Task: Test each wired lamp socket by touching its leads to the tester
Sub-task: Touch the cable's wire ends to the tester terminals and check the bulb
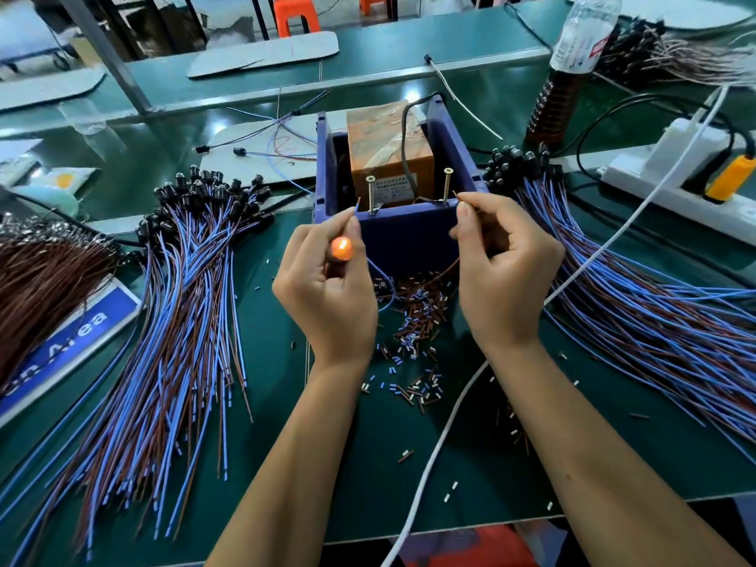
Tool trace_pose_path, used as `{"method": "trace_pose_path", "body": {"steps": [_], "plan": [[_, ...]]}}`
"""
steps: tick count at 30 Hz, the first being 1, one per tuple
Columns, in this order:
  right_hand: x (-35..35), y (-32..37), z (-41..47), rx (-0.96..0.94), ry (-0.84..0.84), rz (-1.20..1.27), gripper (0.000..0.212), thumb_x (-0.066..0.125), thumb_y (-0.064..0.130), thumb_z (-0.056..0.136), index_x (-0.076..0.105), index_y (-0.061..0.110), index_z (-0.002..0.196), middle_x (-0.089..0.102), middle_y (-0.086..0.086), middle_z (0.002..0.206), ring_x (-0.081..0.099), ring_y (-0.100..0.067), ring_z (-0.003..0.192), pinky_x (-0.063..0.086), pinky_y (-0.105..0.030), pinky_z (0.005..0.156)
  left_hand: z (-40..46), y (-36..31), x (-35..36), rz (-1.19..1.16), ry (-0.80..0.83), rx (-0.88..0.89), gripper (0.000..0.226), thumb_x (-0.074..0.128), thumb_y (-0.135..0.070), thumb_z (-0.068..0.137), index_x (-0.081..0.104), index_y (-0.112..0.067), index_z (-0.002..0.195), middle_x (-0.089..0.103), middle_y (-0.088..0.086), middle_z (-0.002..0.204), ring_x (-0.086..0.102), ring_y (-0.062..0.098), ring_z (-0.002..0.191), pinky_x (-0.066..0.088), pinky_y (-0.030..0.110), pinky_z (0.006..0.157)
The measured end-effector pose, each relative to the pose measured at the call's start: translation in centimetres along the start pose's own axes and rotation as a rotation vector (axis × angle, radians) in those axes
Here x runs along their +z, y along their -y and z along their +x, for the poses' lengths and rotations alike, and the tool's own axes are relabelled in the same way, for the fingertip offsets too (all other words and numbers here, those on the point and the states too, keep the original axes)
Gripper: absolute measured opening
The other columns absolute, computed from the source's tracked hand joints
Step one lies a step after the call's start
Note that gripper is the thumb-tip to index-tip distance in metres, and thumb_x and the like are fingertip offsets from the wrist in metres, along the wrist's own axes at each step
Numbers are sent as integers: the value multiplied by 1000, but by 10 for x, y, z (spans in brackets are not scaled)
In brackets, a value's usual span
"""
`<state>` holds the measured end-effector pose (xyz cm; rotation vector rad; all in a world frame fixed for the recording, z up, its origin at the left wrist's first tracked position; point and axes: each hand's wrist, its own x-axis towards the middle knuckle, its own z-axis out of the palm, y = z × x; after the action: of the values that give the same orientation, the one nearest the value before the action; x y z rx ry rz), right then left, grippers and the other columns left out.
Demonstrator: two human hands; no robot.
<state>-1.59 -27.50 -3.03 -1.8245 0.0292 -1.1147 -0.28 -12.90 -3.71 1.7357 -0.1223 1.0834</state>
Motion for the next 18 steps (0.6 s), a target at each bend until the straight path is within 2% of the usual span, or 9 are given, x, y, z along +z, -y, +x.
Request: {"method": "trace_pose_path", "body": {"steps": [2, 4, 7, 9, 13, 16, 18], "plan": [[-3, -1, -1, 22, 0, 18, 16, 63, 16, 104, 77, 9, 107, 74, 5, 82, 72, -8, 76, 60, -35, 68, -1, -2, -1, 15, -35, -29, 11, 68, -10, 99, 77, -4, 98, 67, 3, 83, 60, 8, 76, 45, 17, 74], [-9, -1, -1, 34, -4, 26, 14, 63, 16, 103, 75, 11, 109, 73, 3, 80, 72, -12, 73, 58, -39, 65, -3, -8, -1, 21, -38, -37, 10, 68, -8, 98, 77, -3, 97, 67, 3, 83, 59, 5, 76, 44, 16, 74], [-22, 2, -1, 41, -23, 42, 15, 65, 13, 102, 68, 13, 116, 70, 4, 75, 69, -14, 67, 55, -33, 62, -7, -27, 5, -40, 15, -98, 8, 69, -9, 97, 77, -9, 94, 70, 1, 83, 63, 10, 75, 48, 25, 69], [-36, 3, 0, 57, -53, 52, 17, 65, 12, 101, 62, 14, 118, 70, 5, 73, 69, -15, 66, 53, -28, 62, -10, -47, 16, -107, 134, -152, 9, 71, -11, 95, 77, -13, 89, 72, 0, 78, 63, 14, 68, 52, 30, 64], [-77, -2, 1, 97, -164, 53, 15, 64, 13, 102, 58, 18, 114, 69, 6, 71, 69, -16, 66, 51, -24, 64, -18, -95, 53, -146, 526, -270, 11, 74, -18, 90, 80, -15, 81, 72, -8, 66, 64, 3, 61, 53, 23, 61], [-114, -10, -3, 159, -333, 15, 10, 63, 13, 101, 59, 14, 111, 64, 7, 74, 63, -14, 67, 49, -28, 65, -30, -125, 97, -141, 1009, -493, 13, 77, -17, 85, 79, -11, 75, 74, 2, 66, 65, 12, 60, 59, 32, 64], [-136, -17, -6, 215, -458, -9, 10, 60, 11, 100, 57, 15, 108, 59, 3, 75, 58, -13, 67, 46, -30, 66, -45, -145, 127, -134, 1267, -614, 18, 76, -14, 86, 71, -5, 71, 63, 5, 57, 51, 15, 44, 47, 25, 49]]}}
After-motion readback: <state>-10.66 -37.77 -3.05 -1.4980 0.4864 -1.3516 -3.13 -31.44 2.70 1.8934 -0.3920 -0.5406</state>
